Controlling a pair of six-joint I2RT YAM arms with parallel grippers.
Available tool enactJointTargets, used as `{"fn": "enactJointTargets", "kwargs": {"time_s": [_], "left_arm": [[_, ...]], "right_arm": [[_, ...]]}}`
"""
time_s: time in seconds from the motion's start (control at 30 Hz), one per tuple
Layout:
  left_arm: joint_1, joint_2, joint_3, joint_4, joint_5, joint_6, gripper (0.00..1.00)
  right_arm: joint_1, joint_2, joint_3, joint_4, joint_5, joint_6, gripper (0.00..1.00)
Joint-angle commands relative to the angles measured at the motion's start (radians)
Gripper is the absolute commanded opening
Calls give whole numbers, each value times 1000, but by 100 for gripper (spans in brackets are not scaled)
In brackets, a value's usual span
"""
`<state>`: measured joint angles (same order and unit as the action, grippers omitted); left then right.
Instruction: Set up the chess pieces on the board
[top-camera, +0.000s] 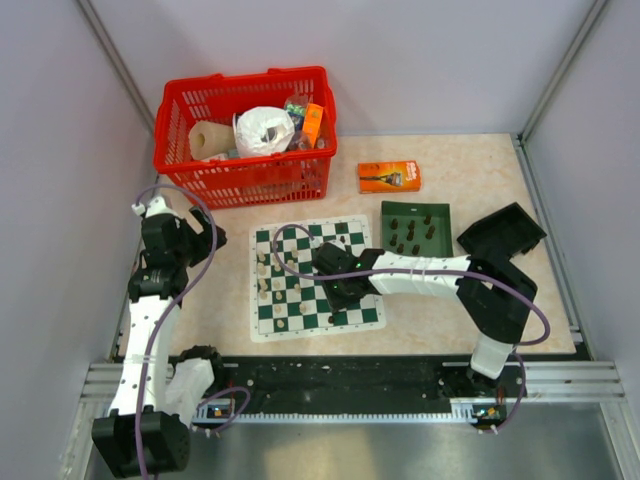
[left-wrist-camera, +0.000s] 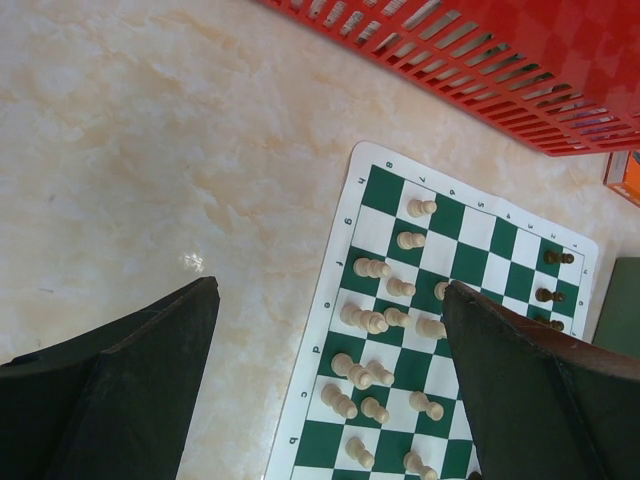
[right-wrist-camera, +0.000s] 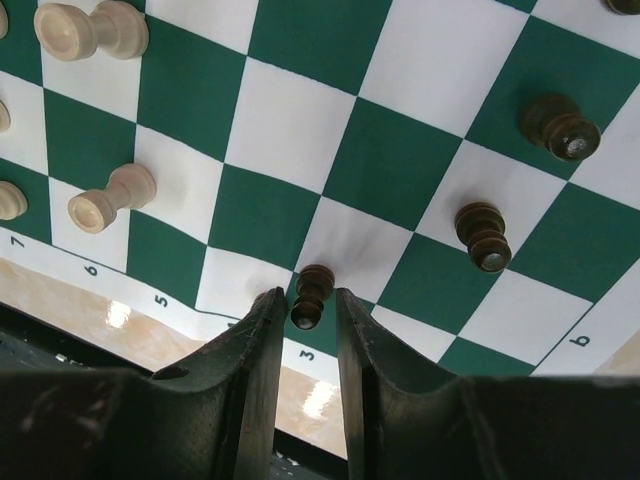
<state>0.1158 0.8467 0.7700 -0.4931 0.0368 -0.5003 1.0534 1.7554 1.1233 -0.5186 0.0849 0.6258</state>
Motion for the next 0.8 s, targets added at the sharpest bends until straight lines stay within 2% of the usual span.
{"fn": "enactJointTargets", "kwargs": {"time_s": [0.0, 0.27, 0.53, 0.77], "left_arm": [[1, -8, -8, 44, 6, -6, 99], [1, -6, -14, 47, 9, -9, 99], [1, -8, -12, 44, 11, -9, 99], [1, -5, -14, 50, 11, -11, 99]], "right_arm": [[10, 4, 3, 8, 6, 6, 27], [10, -2, 3, -3, 16, 5, 18], [-1, -77, 1, -44, 88, 3, 17], [-64, -132, -51, -61, 111, 2, 17]]}}
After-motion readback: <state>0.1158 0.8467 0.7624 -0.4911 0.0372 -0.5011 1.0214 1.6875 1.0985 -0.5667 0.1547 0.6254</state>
